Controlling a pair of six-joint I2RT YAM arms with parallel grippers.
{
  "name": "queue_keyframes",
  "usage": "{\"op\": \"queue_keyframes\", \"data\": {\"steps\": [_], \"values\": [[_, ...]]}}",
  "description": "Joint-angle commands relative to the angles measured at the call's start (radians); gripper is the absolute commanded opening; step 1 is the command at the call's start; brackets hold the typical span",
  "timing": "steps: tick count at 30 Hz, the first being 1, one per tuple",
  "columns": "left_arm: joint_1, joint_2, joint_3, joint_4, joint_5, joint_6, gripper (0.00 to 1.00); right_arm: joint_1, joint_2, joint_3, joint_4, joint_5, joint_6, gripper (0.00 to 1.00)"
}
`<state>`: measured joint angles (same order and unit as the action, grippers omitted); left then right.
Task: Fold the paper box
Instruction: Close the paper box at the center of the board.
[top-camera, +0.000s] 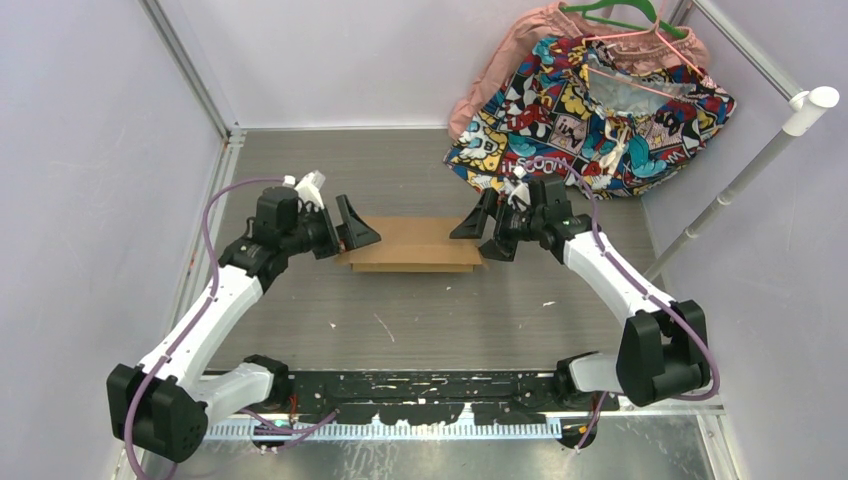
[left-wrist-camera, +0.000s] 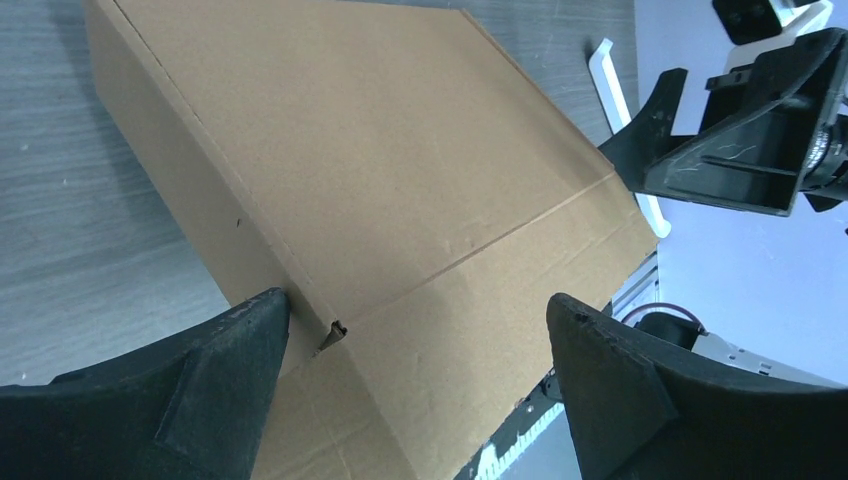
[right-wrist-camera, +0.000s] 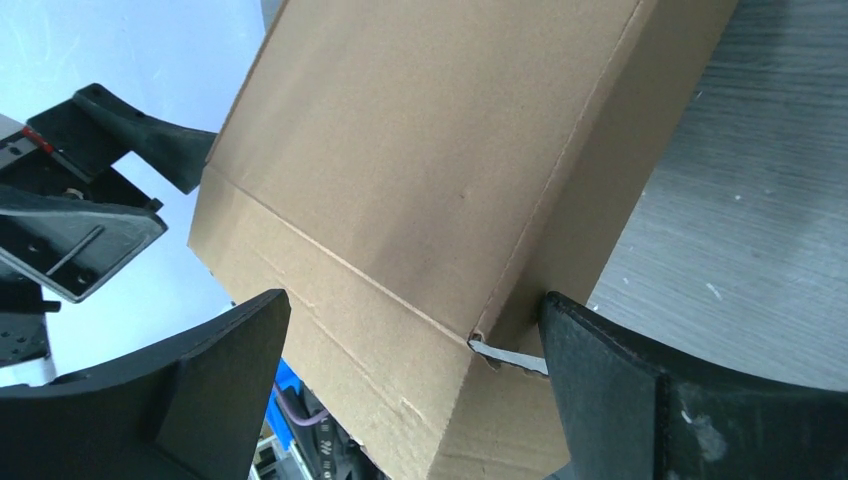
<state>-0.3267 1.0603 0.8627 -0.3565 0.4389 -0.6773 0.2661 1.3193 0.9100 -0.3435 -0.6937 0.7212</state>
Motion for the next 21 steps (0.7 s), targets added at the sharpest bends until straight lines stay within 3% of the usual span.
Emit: {"op": "queue_keyframes", "data": {"steps": [1,21], "values": [[-0.011,0.011,0.072,-0.102,0.097,-0.041,1.00,0.011,-0.056,0.080,-0.014,-0.114,0.064,1.00],[-0.010,0.015,0.202,-0.301,0.121,-0.097,1.00,0.012,-0.102,0.112,-0.150,-0.161,0.135,1.00]]}}
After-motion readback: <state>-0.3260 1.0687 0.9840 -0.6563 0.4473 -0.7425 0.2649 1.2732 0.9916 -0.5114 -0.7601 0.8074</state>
